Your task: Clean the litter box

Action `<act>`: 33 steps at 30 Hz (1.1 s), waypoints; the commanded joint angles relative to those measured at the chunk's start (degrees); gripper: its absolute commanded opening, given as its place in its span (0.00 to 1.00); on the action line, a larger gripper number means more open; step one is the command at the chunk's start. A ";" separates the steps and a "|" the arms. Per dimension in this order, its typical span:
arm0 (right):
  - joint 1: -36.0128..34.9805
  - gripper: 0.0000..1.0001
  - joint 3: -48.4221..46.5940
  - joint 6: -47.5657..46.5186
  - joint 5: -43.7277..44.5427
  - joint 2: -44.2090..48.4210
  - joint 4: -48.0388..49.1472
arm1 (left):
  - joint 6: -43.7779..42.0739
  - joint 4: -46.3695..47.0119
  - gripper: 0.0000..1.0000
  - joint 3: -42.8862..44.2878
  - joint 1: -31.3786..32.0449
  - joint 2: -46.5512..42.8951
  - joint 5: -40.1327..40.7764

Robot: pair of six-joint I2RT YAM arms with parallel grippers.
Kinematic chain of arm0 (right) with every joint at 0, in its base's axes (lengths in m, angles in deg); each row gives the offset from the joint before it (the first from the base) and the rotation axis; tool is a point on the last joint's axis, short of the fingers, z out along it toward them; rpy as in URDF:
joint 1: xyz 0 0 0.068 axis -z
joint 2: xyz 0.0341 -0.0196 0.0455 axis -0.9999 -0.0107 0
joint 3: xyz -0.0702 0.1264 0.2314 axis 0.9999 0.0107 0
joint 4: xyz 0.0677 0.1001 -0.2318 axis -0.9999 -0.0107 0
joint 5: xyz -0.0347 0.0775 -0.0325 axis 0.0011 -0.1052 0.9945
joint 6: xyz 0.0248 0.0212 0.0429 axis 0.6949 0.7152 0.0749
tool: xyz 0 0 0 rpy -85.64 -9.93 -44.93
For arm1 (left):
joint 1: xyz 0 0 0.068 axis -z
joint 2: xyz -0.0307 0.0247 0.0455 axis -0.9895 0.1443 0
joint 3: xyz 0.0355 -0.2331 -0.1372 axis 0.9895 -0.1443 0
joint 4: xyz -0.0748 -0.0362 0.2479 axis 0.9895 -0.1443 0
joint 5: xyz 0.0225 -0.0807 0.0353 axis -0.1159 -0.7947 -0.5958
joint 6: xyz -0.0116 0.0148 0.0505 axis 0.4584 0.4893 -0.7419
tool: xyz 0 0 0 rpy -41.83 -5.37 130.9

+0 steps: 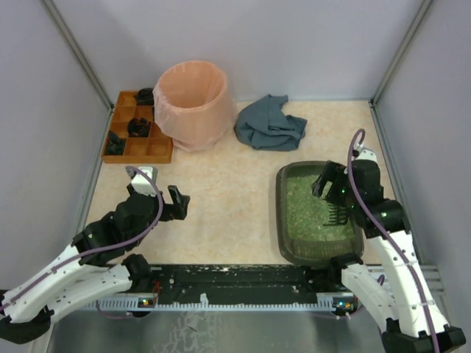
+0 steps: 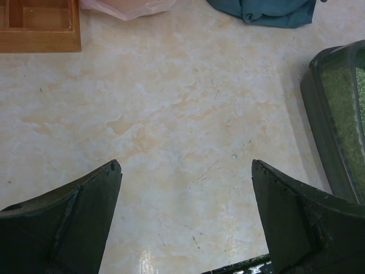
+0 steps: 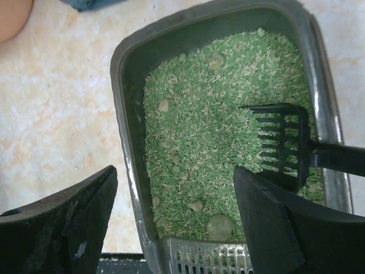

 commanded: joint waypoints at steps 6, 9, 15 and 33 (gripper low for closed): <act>-0.31 0.80 3.11 -2.40 -13.62 -1.83 5.07 | 1.89 0.15 1.00 -0.50 -0.39 2.62 -0.15; -0.28 0.78 4.62 -2.27 -15.52 -2.63 6.22 | 2.27 -0.11 0.99 -0.23 -2.07 4.48 -2.81; -0.29 0.73 8.49 -1.51 -18.14 -3.08 8.66 | -3.19 4.34 0.99 -0.42 -18.06 9.85 -19.70; -1.61 0.65 23.48 6.07 -25.64 -4.75 30.85 | -9.34 4.83 1.00 -0.13 -26.15 7.92 -20.33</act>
